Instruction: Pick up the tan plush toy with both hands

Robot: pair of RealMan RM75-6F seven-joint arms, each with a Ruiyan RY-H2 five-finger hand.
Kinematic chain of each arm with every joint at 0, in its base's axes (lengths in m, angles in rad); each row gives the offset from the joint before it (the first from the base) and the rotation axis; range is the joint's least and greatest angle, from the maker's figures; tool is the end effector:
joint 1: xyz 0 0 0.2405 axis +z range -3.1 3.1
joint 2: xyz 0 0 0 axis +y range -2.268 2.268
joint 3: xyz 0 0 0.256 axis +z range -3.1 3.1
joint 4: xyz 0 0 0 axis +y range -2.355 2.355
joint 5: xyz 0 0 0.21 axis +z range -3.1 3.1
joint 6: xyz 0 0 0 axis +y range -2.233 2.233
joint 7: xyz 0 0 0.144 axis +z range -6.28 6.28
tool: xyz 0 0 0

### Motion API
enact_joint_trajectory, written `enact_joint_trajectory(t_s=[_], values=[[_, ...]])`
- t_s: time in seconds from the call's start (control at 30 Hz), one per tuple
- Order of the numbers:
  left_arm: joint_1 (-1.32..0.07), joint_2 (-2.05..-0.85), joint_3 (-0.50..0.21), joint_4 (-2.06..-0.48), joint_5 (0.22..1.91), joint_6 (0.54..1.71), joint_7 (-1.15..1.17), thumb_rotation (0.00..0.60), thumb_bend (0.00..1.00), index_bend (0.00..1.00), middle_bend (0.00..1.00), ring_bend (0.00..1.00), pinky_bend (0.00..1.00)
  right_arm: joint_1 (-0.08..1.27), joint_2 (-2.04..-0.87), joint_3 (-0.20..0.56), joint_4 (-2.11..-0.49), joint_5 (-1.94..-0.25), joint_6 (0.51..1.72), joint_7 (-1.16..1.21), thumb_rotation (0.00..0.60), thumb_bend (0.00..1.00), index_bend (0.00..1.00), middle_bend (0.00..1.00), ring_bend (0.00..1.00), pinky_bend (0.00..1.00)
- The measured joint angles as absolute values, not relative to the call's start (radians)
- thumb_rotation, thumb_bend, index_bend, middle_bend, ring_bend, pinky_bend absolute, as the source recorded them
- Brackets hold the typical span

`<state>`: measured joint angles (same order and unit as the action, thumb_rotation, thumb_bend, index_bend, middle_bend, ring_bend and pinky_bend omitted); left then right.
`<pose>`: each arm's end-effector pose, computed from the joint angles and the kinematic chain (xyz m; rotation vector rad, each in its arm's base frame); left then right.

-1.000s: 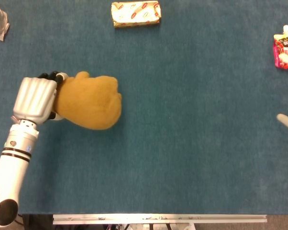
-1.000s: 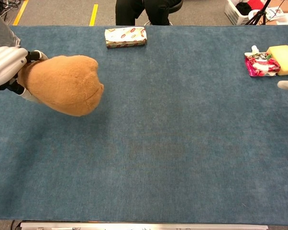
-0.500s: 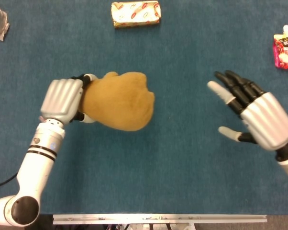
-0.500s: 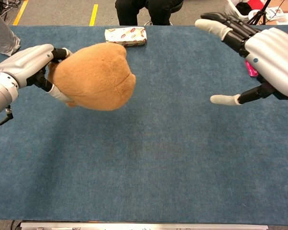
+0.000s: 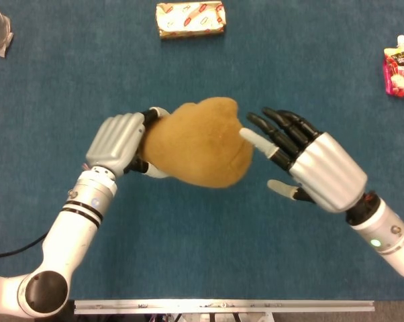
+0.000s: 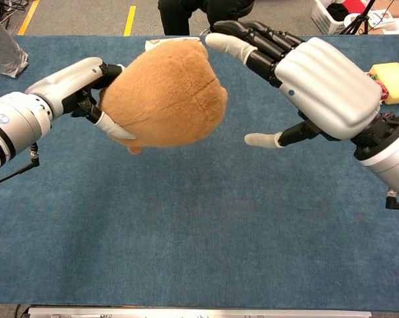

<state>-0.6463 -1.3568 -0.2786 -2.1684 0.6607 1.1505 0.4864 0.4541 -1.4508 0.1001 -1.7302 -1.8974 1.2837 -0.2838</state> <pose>-0.0975 0.2674 0.0390 -1.6155 -1.5293 -0.9894 -0.1106 -0.2255 0.0365 1.9547 -0.4950 1.4535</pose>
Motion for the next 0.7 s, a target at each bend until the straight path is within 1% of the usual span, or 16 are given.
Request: enact_joint_trajectory(t_s=[0.17, 0.37, 0.47, 0.53, 0.6, 0.7], values=[[-0.677, -1.344, -0.281, -2.21, 0.638, 1.143, 0.475, 0.6, 0.25, 0.82, 0.94, 0.78, 0.93, 0.481, -1.483, 0.113, -1.711, -1.899, 1.279, -0.298, 0.6, 0.0, 0.0, 0.0, 0.0, 0.18], [-0.709, -1.336, -0.262, -2.236, 0.627, 1.15, 0.487, 0.6, 0.25, 0.82, 0.94, 0.78, 0.93, 0.506, -1.518, 0.121, -1.69, -1.887, 1.276, -0.291, 0.6, 0.0, 0.0, 0.0, 0.0, 0.18], [-0.722, -1.335, -0.254, -2.243, 0.622, 1.157, 0.489, 0.6, 0.25, 0.82, 0.94, 0.78, 0.93, 0.514, -1.534, 0.122, -1.668, -1.89, 1.291, -0.275, 0.6, 0.0, 0.0, 0.0, 0.0, 0.21], [-0.729, -1.335, -0.25, -2.245, 0.618, 1.16, 0.486, 0.6, 0.25, 0.82, 0.94, 0.78, 0.93, 0.518, -1.548, 0.123, -1.65, -1.895, 1.31, -0.262, 0.6, 0.0, 0.0, 0.0, 0.0, 0.25], [-0.736, -1.334, -0.246, -2.248, 0.611, 1.16, 0.481, 0.6, 0.25, 0.82, 0.94, 0.78, 0.93, 0.521, -1.561, 0.123, -1.633, -1.898, 1.331, -0.244, 0.6, 0.0, 0.0, 0.01, 0.04, 0.31], [-0.745, -1.329, -0.244, -2.254, 0.601, 1.155, 0.471, 0.6, 0.25, 0.82, 0.94, 0.78, 0.93, 0.525, -1.572, 0.121, -1.613, -1.899, 1.347, -0.224, 0.6, 0.0, 0.01, 0.1, 0.13, 0.35]])
